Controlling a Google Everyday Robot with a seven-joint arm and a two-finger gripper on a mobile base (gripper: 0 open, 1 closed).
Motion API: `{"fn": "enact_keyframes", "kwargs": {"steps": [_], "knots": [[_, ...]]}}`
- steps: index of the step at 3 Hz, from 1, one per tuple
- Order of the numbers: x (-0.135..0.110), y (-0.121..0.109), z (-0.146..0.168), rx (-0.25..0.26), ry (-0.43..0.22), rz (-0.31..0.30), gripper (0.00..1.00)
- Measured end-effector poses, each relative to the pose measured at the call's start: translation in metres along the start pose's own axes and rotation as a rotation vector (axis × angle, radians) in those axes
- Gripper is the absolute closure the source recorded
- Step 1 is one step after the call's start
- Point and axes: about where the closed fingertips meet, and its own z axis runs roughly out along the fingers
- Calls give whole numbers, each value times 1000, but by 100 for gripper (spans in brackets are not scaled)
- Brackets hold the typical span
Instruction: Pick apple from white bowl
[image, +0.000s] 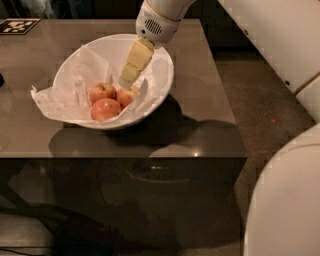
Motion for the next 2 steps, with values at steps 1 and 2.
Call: {"fn": "enact_keyframes", "kwargs": {"steps": [1,2], "knots": [[-3,14,-1,-37,-40,1,0],[-3,15,-1,-39,-42,1,0]]}}
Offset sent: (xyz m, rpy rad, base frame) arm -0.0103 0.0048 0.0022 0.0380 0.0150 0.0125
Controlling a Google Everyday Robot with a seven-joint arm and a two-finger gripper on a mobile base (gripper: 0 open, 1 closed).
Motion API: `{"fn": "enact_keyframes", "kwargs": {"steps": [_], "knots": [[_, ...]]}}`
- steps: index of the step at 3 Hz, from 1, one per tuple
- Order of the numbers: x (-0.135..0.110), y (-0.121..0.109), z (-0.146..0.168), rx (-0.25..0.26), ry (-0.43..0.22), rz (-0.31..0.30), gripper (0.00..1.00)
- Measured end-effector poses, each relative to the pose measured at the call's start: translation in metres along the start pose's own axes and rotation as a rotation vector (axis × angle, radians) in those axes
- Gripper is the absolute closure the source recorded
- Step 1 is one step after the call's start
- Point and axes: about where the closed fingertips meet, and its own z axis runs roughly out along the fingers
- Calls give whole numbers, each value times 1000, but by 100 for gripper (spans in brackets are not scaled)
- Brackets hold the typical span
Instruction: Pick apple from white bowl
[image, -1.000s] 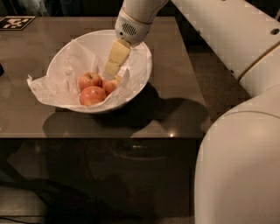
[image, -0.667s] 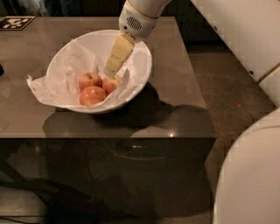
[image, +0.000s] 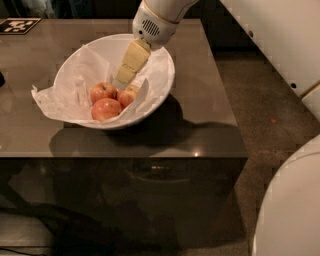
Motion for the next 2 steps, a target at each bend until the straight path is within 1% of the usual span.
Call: {"fn": "enact_keyframes", "kwargs": {"steps": [1,2], "knots": [[-2,-1,13,-11,12,-1,0],[-2,-1,36,-34,34,5,0]]}}
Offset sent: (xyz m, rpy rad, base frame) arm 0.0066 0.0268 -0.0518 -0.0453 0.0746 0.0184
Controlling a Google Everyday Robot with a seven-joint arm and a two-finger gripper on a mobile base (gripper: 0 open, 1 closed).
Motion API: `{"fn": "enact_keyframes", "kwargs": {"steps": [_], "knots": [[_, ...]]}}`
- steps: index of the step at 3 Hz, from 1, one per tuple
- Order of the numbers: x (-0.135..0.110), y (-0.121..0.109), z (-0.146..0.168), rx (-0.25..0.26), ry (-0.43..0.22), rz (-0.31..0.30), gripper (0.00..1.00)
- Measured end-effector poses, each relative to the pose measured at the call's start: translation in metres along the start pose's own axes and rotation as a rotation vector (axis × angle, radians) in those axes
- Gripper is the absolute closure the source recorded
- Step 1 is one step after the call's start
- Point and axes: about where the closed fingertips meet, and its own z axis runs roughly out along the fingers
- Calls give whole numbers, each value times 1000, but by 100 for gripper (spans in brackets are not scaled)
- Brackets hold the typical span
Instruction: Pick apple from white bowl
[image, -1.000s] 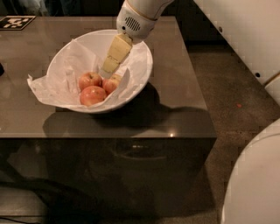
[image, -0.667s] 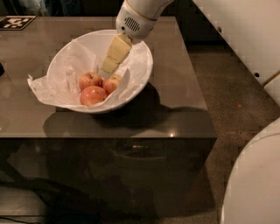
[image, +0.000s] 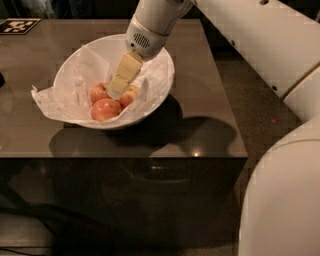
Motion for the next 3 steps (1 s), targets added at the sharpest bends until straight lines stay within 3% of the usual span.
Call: {"fn": "enact_keyframes", "kwargs": {"steps": [1,3], "knots": [[-2,3,21,-45,5,0,0],[-2,11,27,-45,17,-20,0]]}}
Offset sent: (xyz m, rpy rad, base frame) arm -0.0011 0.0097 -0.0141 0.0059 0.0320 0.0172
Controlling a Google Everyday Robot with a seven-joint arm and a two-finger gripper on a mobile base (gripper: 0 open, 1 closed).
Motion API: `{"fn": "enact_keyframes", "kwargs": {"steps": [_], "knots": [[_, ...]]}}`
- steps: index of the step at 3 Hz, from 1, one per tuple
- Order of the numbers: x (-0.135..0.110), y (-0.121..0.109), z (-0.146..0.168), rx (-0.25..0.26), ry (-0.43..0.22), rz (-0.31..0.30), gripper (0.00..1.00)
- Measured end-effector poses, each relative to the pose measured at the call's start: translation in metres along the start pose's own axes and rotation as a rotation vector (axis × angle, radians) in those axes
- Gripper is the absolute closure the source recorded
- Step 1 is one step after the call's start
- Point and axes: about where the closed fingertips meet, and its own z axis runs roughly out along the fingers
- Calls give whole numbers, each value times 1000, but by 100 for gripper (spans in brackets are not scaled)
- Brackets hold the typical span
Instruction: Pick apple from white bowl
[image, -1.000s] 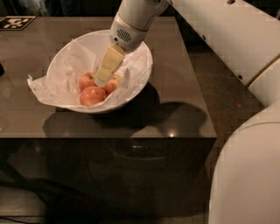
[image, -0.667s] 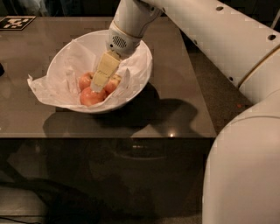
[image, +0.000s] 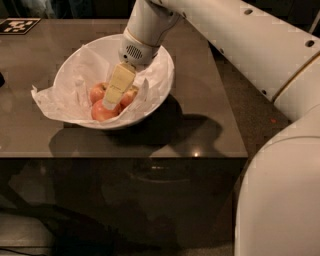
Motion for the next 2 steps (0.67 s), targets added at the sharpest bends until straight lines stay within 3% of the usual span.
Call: {"fn": "enact_keyframes", "kwargs": {"steps": [2], "knots": [[-4,23,16,68,39,-98,0]]}}
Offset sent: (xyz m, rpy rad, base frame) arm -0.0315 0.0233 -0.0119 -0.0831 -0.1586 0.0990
